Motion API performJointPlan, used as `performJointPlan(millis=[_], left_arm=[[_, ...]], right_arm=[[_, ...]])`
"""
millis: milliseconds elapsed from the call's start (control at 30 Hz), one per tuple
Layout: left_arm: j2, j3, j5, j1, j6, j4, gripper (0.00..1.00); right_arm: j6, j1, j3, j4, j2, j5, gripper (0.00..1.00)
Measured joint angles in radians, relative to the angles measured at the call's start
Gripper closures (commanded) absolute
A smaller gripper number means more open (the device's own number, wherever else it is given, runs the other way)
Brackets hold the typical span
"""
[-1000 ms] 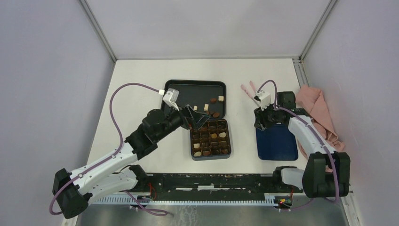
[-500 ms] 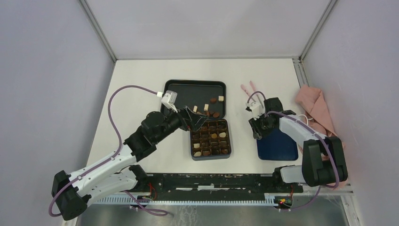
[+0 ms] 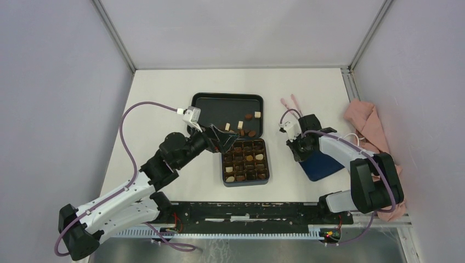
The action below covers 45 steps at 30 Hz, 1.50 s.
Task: Pack the chocolate
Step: Pick up the box lid from the center of the board.
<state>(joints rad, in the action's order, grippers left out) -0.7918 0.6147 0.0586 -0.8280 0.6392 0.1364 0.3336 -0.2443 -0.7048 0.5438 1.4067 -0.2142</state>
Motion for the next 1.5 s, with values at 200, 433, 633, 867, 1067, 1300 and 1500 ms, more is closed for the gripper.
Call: performJointPlan(millis=[200, 433, 633, 867, 1067, 1300, 1500], left_arm=[[0.0, 0.0, 0.004, 0.0, 0.0, -0.003, 0.0], [-0.006, 0.0, 0.01, 0.0, 0.0, -0.008, 0.0], [-0.012, 0.0, 0.01, 0.0, 0.0, -0.008, 0.0], [-0.026, 0.0, -0.013, 0.0, -0.01, -0.008, 0.0], [-0.057, 0.0, -0.065, 0.0, -0.116, -0.019, 0.02], [0.012, -0.024, -0.126, 0.0, -0.32, 0.019, 0.0], [0.029, -0.031, -0.246, 0.0, -0.534, 0.075, 0.0]], right_arm=[[0.018, -0.039, 0.0, 0.008, -0.008, 0.042, 0.9], [0.05, -0.051, 0.0, 0.039, -0.016, 0.089, 0.79], [0.075, -0.053, 0.0, 0.039, -0.012, 0.128, 0.79], [0.106, -0.061, 0.005, 0.029, -0.015, 0.147, 1.0], [0.153, -0.061, -0.012, 0.084, -0.088, 0.127, 1.0], [0.193, -0.061, -0.163, 0.2, -0.18, 0.035, 1.0], [0.215, -0.061, -0.29, 0.304, -0.225, -0.073, 1.0]])
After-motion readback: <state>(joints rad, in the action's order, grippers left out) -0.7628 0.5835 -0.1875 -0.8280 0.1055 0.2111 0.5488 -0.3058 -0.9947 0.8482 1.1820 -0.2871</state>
